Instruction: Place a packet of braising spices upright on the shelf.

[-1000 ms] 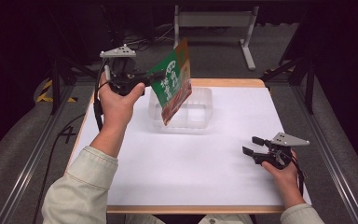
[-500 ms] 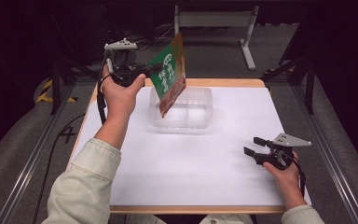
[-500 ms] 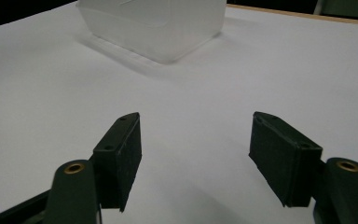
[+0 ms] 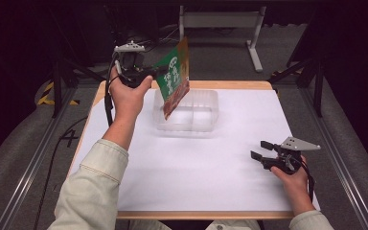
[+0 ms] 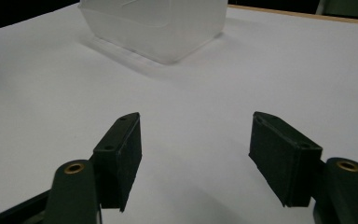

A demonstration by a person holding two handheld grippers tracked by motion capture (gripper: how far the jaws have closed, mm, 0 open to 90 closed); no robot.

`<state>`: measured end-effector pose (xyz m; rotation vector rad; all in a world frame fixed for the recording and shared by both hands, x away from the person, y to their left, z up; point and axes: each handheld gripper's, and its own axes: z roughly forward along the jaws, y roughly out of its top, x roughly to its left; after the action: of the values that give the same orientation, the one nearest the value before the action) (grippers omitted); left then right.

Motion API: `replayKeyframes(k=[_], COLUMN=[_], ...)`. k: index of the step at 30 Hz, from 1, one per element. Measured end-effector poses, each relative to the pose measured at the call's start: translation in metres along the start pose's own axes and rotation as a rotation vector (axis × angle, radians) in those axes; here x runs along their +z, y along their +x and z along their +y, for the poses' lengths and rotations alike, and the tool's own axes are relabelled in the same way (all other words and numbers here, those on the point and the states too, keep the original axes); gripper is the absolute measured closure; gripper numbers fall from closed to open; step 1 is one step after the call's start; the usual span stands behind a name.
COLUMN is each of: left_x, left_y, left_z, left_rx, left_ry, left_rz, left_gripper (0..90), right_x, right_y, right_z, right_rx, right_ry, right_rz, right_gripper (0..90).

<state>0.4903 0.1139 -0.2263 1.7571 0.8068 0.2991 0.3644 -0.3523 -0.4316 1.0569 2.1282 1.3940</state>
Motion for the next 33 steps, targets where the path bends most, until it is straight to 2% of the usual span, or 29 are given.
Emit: replayKeyframes(k=[12, 20, 26, 30, 33], left_x=[0.012, 0.023, 0.029, 0.029, 0.031], left_y=[0.008, 0.009, 0.013, 0.015, 0.014], left_z=[-0.01, -0.014, -0.02, -0.023, -0.024], left_rx=[-0.017, -0.001, -0.016, -0.045, -0.045], left_ry=[0.011, 0.031, 0.019, 0.005, -0.008], left_rz=[0.008, 0.037, 0.036, 0.024, 0.025], left_gripper=[90.0, 90.0, 90.0, 90.0, 90.0], right_x=[0.0, 0.001, 0.001, 0.001, 0.001], right_y=[0.001, 0.001, 0.001, 0.001, 0.001], right_z=[0.0, -0.001, 0.0, -0.001, -0.001], right_rx=[0.002, 0.002, 0.003, 0.002, 0.003], right_ry=[0.002, 0.007, 0.007, 0.004, 0.007], right_rz=[0.004, 0.007, 0.011, 0.009, 0.012], right_gripper=[34.2, 33.9, 33.6, 33.6, 33.5])
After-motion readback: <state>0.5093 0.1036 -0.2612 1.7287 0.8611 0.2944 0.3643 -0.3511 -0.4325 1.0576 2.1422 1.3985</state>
